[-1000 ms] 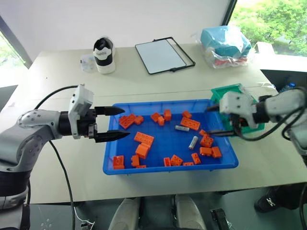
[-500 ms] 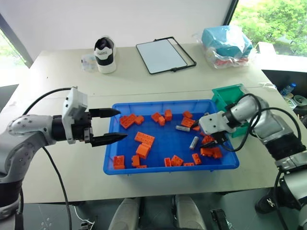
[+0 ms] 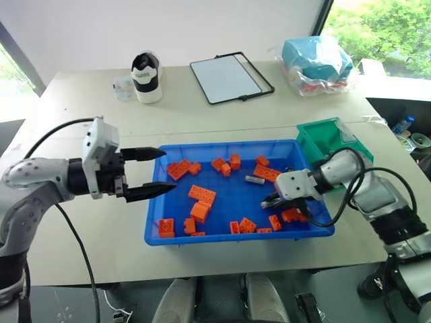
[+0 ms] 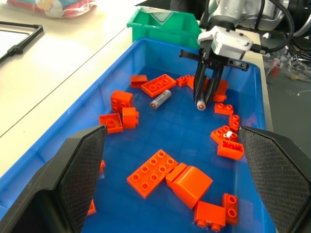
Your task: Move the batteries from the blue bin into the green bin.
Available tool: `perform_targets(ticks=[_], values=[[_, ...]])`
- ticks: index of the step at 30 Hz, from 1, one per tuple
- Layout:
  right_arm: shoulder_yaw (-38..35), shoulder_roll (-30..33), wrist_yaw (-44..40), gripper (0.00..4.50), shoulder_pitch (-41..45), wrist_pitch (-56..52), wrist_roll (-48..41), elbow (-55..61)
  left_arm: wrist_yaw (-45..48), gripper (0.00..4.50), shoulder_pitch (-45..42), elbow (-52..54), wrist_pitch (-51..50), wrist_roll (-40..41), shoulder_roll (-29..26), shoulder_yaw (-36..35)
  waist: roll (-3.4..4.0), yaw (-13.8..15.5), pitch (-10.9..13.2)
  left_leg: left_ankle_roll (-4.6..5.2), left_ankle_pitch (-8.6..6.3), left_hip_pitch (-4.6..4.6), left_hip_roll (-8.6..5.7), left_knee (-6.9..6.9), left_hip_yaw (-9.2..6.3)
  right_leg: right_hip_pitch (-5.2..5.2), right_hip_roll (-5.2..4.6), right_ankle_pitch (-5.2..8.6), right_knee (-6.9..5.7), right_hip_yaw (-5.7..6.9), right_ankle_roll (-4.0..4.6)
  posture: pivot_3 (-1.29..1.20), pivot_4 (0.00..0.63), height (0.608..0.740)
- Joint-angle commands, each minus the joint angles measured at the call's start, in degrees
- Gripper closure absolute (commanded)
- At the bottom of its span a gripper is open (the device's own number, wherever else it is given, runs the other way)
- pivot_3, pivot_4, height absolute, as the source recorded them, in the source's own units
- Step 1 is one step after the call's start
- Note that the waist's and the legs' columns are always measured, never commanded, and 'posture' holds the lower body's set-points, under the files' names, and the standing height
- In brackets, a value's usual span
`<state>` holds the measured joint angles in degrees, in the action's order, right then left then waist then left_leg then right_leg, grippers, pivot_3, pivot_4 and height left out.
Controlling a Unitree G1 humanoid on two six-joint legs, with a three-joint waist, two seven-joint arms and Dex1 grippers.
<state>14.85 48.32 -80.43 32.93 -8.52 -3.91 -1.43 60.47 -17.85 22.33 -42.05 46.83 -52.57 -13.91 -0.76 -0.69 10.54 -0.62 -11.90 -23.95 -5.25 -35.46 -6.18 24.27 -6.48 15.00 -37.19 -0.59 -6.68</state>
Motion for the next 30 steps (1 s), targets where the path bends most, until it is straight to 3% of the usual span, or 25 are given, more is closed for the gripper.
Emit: perform_targets(ticks=[1,5,11,17,23,26,30], values=[[-11.96,1.3,9.83,4.27,2.08,-16.03,-4.81,8.8,0.86,0.0,-1.15,-0.42,1.35,-0.34,-0.07,0.41,0.0,0.01,0.0,0.0,0.0,0.0,0.0,0.0,0.0,0.01,-0.01,0.0,-0.01,-0.01,0.0,0.0,0.15,0.731],[-21.47,4.04,22.59,4.27,3.02,-30.41,-2.18,9.87,1.44,0.0,-1.73,-1.48,2.25,-0.86,0.67,1.86,0.0,0.33,0.0,0.0,0.0,-0.01,-0.01,0.0,0.0,0.01,-0.03,0.0,0.0,-0.02,0.01,0.0,0.15,0.731],[-24.58,9.24,30.47,4.27,-3.68,-30.39,2.25,8.43,2.84,0.0,-5.0,-3.98,3.18,-2.02,1.97,4.74,-0.01,1.33,0.0,0.01,0.0,-0.05,-0.04,0.0,0.08,0.01,-0.08,0.01,0.07,-0.02,0.02,0.0,0.15,0.731],[-23.77,6.69,34.92,1.65,-3.0,-29.58,1.64,8.53,4.8,0.0,-8.81,-7.37,4.42,-3.75,2.73,7.0,0.02,0.34,-0.01,0.01,0.0,-0.05,-0.01,0.0,0.1,0.03,-0.05,0.0,0.03,-0.04,0.0,0.0,0.15,0.731],[-21.63,0.79,33.76,1.65,2.52,-39.21,-6.71,15.3,5.34,0.0,-9.05,-7.78,4.88,-4.44,3.12,7.17,0.01,-0.35,-0.01,0.01,0.0,-0.05,0.02,0.01,0.07,0.05,-0.01,0.0,0.01,-0.04,0.0,0.0,0.15,0.731],[-18.39,-3.99,34.63,1.65,0.86,-45.17,-10.35,20.53,4.69,0.0,-7.86,-6.53,4.52,-4.04,3.18,6.36,0.0,-0.26,-0.01,0.02,0.0,-0.05,0.05,0.02,0.0,0.04,0.0,0.0,0.0,-0.02,0.0,0.0,0.15,0.731],[-12.63,-8.05,36.52,1.65,-2.15,-44.56,-10.03,22.49,3.71,0.0,-6.37,-5.18,4.13,-3.57,2.85,5.29,0.0,0.13,-0.01,0.02,0.0,-0.07,-0.01,-0.01,0.01,0.03,-0.03,0.0,0.01,-0.03,0.0,0.0,0.15,0.731]])
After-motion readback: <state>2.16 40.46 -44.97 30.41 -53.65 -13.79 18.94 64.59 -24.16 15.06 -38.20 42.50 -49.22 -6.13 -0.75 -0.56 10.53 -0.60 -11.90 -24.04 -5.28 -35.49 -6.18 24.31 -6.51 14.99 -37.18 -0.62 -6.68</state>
